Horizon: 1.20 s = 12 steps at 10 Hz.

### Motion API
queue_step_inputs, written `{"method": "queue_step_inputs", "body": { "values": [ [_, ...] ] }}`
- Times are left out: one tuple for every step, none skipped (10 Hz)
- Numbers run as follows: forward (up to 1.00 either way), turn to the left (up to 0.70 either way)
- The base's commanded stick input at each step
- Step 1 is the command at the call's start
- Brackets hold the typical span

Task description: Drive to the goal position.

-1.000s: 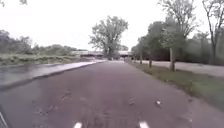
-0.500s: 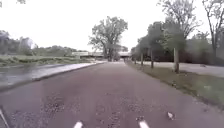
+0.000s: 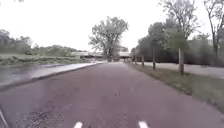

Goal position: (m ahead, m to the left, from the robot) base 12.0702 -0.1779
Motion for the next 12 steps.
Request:
{"method": "queue_step_inputs", "body": {
  "values": [
    [0.70, 0.00],
    [0.70, 0.00],
    [0.70, 0.00],
    [0.70, 0.00],
    [0.70, 0.00],
    [0.70, 0.00],
    [0.70, 0.00],
    [0.70, 0.00],
    [0.70, 0.00],
    [0.70, 0.00],
    [0.70, 0.00],
    [0.70, 0.00]
  ]
}}
